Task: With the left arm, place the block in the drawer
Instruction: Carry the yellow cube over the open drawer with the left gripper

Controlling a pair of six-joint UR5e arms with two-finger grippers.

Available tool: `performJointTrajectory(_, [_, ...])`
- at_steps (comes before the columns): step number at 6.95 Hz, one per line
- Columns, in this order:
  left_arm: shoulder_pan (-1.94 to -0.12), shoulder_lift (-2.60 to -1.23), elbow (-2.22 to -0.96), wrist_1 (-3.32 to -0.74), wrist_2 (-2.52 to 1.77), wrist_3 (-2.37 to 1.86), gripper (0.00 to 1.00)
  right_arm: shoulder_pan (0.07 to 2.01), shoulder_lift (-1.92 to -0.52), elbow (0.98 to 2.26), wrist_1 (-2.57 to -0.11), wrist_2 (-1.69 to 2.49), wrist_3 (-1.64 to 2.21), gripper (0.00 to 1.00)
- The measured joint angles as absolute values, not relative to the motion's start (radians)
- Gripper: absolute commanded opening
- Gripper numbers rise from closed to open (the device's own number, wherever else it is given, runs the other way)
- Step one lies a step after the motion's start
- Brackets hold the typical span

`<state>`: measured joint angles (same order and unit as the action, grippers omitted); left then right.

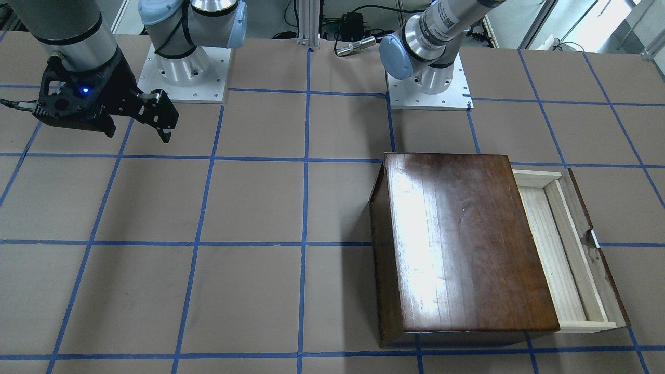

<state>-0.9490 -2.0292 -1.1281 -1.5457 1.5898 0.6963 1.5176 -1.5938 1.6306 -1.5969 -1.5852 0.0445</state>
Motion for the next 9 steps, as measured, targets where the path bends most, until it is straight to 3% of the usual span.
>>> performJointTrajectory(4, [-1.133,-1.975,-1.176,-1.626,1.511,0.498,0.0,1.519,-1.594,1.631,-1.597,-1.586,0.044,1.0])
performJointTrajectory(9, [-1.15,-2.01,-1.344,-1.498,1.496,0.468,0.02,1.519,-1.594,1.631,-1.597,-1.586,0.044,1.0])
